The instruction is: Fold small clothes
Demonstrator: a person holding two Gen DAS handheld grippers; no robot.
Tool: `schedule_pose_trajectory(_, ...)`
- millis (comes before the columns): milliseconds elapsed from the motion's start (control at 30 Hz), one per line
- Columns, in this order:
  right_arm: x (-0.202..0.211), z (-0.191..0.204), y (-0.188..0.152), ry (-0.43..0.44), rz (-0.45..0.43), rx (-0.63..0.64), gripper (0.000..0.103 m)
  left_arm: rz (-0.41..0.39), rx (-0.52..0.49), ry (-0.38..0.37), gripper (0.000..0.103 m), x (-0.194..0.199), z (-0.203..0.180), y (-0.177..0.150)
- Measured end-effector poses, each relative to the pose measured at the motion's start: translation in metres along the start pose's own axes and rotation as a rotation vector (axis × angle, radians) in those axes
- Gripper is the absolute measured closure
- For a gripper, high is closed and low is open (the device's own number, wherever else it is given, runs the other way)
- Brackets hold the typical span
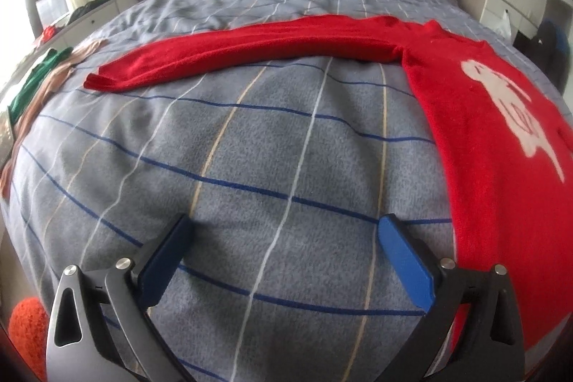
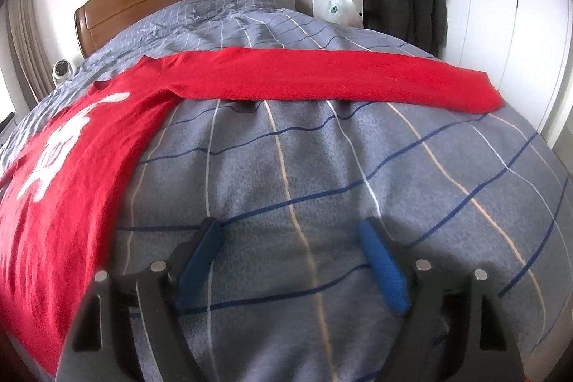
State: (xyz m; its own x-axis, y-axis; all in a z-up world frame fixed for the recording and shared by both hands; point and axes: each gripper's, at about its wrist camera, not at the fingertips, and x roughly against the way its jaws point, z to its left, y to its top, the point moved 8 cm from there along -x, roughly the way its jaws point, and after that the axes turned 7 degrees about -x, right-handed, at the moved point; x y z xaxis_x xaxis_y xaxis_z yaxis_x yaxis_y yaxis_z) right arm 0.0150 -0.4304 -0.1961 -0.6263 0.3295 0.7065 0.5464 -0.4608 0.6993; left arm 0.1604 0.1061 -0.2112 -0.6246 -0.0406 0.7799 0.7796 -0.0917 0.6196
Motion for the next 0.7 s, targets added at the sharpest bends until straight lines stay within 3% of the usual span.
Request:
schedule_pose_trajectory(233, 0.001, 0.001, -0.001, 0.007, -0.006, 0.000, 0.020, -0.021, -0.025, 0.010, 0.000, 0.002, -0.001, -0.001)
schedule_pose_trajectory(300, 0.001, 0.002, 0.000, 0.021, -0.017, -0.002, 0.016, -0.027, -0.031, 0.009, 0.000, 0.003, -0.001, -0.001)
schedule_pose_trajectory(367, 0.000, 0.006, 0.000, 0.045, -0.018, 0.002, 0.005, -0.036, -0.041, 0.011, 0.000, 0.004, -0.001, 0.000)
schedule_pose_trajectory(433, -0.001, 0.009, -0.001, 0.046, -0.014, 0.014, 0.003, -0.047, -0.053, 0.020, 0.000, 0.006, -0.002, 0.002)
schedule_pose_trajectory(700, -0.003, 0.010, -0.001, 0.049, -0.003, 0.009, 0.000, -0.114, -0.087, 0.029, 0.000, 0.023, -0.005, 0.010)
